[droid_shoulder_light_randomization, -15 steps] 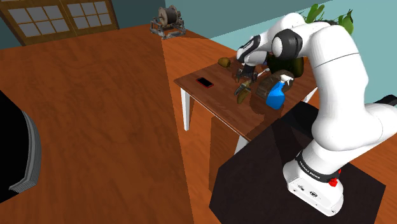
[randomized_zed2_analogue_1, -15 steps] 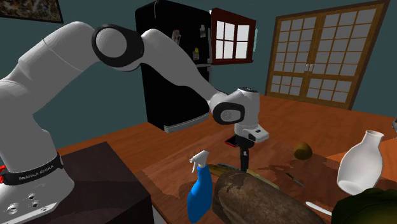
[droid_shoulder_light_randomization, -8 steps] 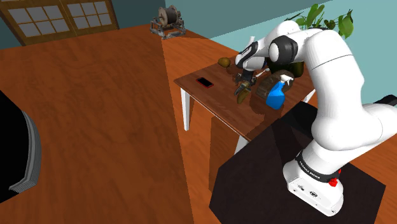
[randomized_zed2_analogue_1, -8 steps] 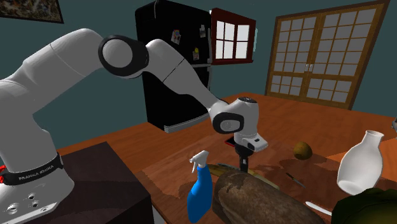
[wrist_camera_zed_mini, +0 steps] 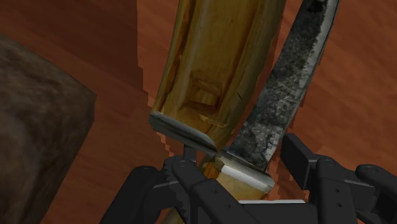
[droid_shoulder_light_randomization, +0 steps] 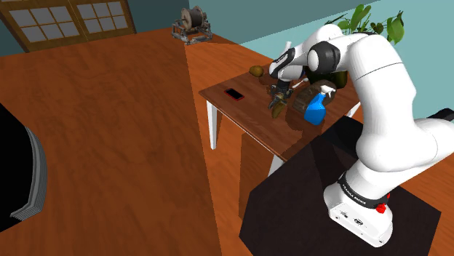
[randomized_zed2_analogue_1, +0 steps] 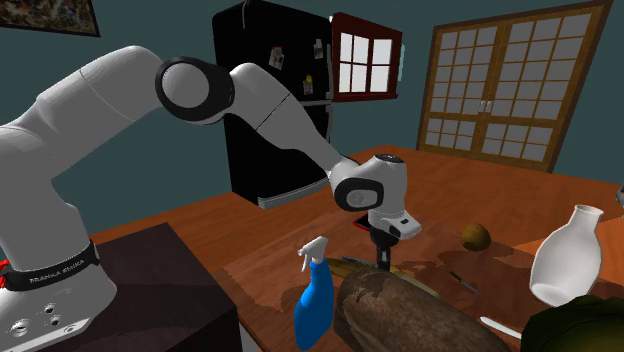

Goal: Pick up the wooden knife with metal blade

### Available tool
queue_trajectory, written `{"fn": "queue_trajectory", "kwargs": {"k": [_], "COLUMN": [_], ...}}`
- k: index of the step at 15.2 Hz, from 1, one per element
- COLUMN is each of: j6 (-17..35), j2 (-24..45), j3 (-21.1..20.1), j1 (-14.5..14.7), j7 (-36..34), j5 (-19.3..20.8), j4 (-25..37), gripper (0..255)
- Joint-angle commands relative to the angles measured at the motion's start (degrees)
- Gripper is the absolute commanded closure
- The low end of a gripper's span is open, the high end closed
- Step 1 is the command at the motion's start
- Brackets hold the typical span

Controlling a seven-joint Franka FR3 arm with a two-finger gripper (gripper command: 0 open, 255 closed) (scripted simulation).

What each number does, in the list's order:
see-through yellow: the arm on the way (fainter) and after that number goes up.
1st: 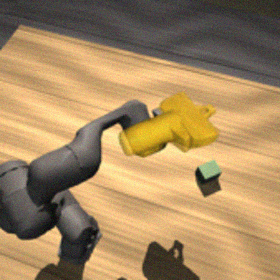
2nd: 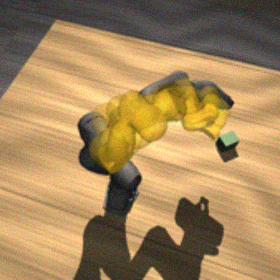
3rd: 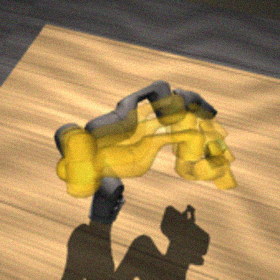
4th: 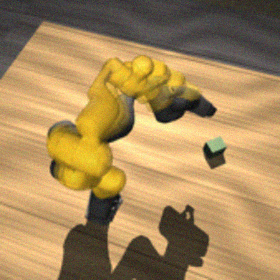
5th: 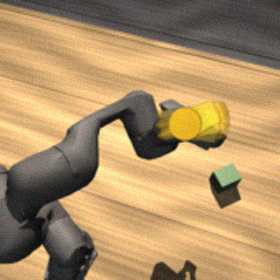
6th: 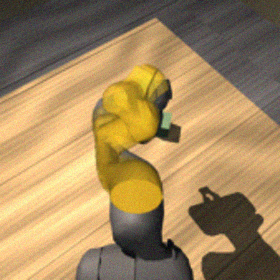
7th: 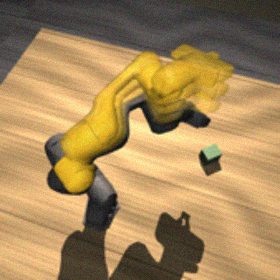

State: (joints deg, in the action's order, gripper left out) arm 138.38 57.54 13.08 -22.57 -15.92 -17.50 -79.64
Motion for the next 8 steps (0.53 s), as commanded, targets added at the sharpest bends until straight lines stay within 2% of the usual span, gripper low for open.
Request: {"fn": "queue_trajectory", "kwargs": {"k": [1, 8], "j6": [0.0, -1.5], "j2": [0.0, -3.0], "j3": [0.0, 0.5], "j1": [0.0, 0.5], "j7": [0.0, -0.2], "j5": [0.0, 0.4], "j4": [-0.1, -1.6], "gripper": [255, 255]}}
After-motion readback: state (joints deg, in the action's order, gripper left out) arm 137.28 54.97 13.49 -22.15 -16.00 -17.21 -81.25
